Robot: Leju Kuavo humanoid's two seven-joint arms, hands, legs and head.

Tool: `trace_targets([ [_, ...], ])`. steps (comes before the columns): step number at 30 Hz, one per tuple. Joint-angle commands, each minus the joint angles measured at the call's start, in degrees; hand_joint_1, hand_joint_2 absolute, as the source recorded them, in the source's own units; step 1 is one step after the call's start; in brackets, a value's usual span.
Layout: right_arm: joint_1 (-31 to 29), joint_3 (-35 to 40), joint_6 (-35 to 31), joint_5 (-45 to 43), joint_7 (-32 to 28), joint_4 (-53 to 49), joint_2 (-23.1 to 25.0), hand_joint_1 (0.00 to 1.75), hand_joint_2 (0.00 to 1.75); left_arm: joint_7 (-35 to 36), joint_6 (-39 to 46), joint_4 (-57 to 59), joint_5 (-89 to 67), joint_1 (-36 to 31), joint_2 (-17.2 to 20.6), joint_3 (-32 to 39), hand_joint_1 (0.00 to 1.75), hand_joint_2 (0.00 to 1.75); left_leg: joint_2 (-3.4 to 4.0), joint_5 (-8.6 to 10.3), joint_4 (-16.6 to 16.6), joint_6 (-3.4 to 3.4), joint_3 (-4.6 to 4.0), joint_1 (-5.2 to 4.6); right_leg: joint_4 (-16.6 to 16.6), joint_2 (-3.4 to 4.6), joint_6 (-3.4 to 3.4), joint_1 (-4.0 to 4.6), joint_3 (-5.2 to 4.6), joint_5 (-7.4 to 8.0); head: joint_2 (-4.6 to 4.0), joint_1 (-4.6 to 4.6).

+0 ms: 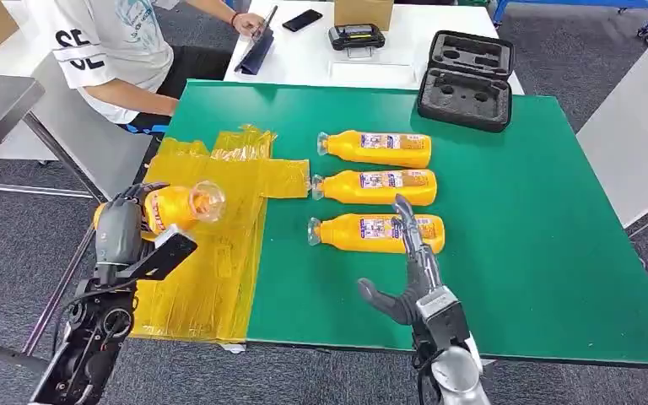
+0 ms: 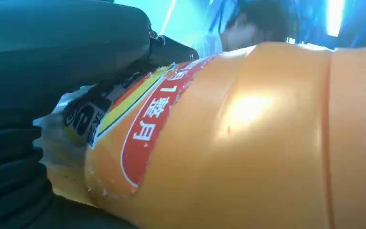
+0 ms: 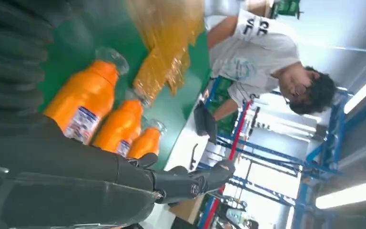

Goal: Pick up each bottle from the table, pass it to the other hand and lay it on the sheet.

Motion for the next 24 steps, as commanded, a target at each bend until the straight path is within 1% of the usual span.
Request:
trace_targets([
  [1, -3.5, -4.7, -0.2, -1.3, -1.6, 4.3, 2.1, 0.00, 1.75, 1.6, -12.4, 10.8, -6.2, -4.4, 8.3, -7.8, 1.75, 1.75, 0.04, -0.03, -0.1, -0.07, 0.25, 0.02, -0.1, 0.04, -0.07, 0.03, 0.22, -0.04, 0.00, 0.02],
  [2, -2.8, -5.1, -0.5, -1.5, -1.7, 3.4, 1.9, 0.00, 1.75, 1.3, -12.9, 13.9, -6.0, -6.1, 9.0, -9.6, 1.75, 1.75, 0.04, -0.07, -0.2, -0.10, 0.45, 0.00, -0.1, 0.04, -0.11, 0.01, 0.40, -0.10, 0.00, 0.00],
  [3, -2.2, -5.6, -0.8, -1.7, -1.8, 2.8, 1.8, 0.00, 1.75, 1.0, -13.2, 16.2, -5.7, -7.6, 8.9, -10.8, 1.75, 1.75, -0.08, -0.02, -0.2, -0.09, 0.37, -0.02, -0.1, -0.07, -0.08, -0.02, 0.33, -0.09, 0.00, 0.00],
  [4, -1.4, -6.4, -1.1, -2.1, -1.8, 1.8, 1.8, 0.00, 1.75, 0.5, -14.5, 20.3, -5.8, -10.3, 8.6, -13.0, 1.75, 1.75, -0.18, 0.01, -0.1, -0.08, 0.25, 0.02, 0.0, -0.18, -0.07, 0.01, 0.26, -0.09, 0.00, 0.02],
  [5, -1.4, -6.9, -1.1, -2.1, -1.8, 1.7, 1.7, 0.00, 1.75, 0.3, -14.8, 22.6, -5.5, -11.8, 8.0, -14.2, 1.75, 1.75, -0.27, -0.02, -0.1, -0.10, 0.35, 0.05, -0.1, -0.28, -0.09, 0.05, 0.38, -0.15, 0.00, 0.02],
  [6, -1.8, -7.5, -1.0, -2.6, -1.6, 2.4, 1.7, 0.00, 1.75, 0.2, -15.0, 25.9, -5.4, -13.8, 7.3, -15.8, 1.75, 1.75, -0.32, 0.06, -0.1, -0.07, 0.17, 0.02, 0.0, -0.34, -0.05, 0.01, 0.18, -0.10, 0.00, 0.02],
  [7, -2.6, -7.7, -1.0, -2.5, -1.6, 3.9, 1.6, 0.00, 1.75, 0.3, -15.2, 28.4, -5.5, -15.1, 6.5, -16.9, 1.75, 1.75, -0.45, 0.02, -0.1, -0.08, 0.31, 0.05, 0.0, -0.46, -0.08, 0.04, 0.34, -0.18, 0.00, 0.00],
  [10, -4.4, -8.7, -2.4, -2.2, -0.9, 7.8, 2.2, 0.00, 1.75, 0.2, -14.8, 34.9, -5.3, -17.4, 4.5, -19.1, 1.75, 1.75, -0.20, 0.03, -0.1, -0.06, 0.23, 0.01, 0.0, -0.20, -0.05, 0.00, 0.23, -0.07, 0.00, 0.02],
  [13, -4.8, -8.4, -3.7, -1.7, -1.1, 11.1, 2.2, 0.00, 1.75, 0.6, -13.6, 36.9, -5.0, -17.6, 4.1, -20.0, 1.75, 1.75, -0.17, -0.01, -0.2, -0.09, 0.46, 0.02, -0.1, -0.12, -0.08, 0.01, 0.47, -0.07, 0.00, 0.04],
  [16, -4.7, -8.4, -3.8, -1.7, -1.3, 11.1, 2.2, 0.00, 1.75, 0.5, -13.6, 36.8, -4.9, -17.5, 4.3, -20.0, 1.75, 1.75, -0.13, 0.02, -0.1, -0.08, 0.27, -0.01, -0.1, -0.08, -0.07, -0.03, 0.24, -0.02, 0.00, 0.02],
  [18, -4.5, -8.5, -3.9, -1.7, -1.4, 11.1, 2.0, 0.00, 1.75, 0.5, -13.6, 36.8, -4.9, -17.6, 4.4, -20.0, 1.75, 1.75, -0.11, -0.08, -0.2, -0.14, 0.55, 0.02, -0.1, -0.06, -0.15, 0.01, 0.53, -0.11, 0.00, 0.00],
  [19, -3.5, -8.1, -3.7, -1.9, -1.3, 10.9, 1.8, 0.00, 1.75, 0.4, -14.0, 36.2, -4.6, -17.0, 4.8, -20.2, 1.75, 1.75, -0.08, 0.01, -0.1, -0.08, 0.26, -0.01, -0.1, -0.01, -0.08, -0.01, 0.22, 0.00, 0.00, 0.00],
  [20, -2.6, -8.0, -3.8, -1.8, -1.3, 11.0, 1.6, 0.00, 1.75, 0.4, -13.8, 35.8, -4.6, -16.4, 5.1, -20.4, 1.75, 1.75, -0.07, -0.05, -0.1, -0.11, 0.40, 0.01, -0.1, 0.01, -0.11, 0.02, 0.36, -0.05, 0.00, 0.00],
  [21, -1.9, -7.9, -3.7, -2.1, -1.6, 11.4, 1.5, 0.00, 1.75, 0.4, -13.9, 35.3, -4.5, -15.6, 5.7, -20.7, 1.75, 1.75, -0.08, -0.01, -0.1, -0.08, 0.31, 0.02, -0.1, 0.00, -0.07, 0.04, 0.28, -0.01, 0.00, 0.02],
  [22, -1.6, -8.0, -3.6, -2.4, -1.8, 11.6, 1.6, 0.00, 1.75, 0.4, -13.9, 35.3, -4.5, -15.2, 6.1, -20.7, 1.75, 1.75, -0.06, -0.06, -0.1, -0.11, 0.45, 0.02, -0.1, 0.01, -0.10, 0.06, 0.41, -0.06, 0.00, 0.00],
  [24, -1.8, -7.9, -3.5, -2.4, -1.9, 12.0, 1.6, 0.00, 1.75, 0.5, -13.7, 35.2, -4.5, -14.4, 6.2, -20.9, 1.75, 1.75, -0.02, -0.06, -0.1, -0.10, 0.46, 0.01, -0.1, 0.05, -0.11, 0.04, 0.38, -0.05, 0.00, 0.00],
])
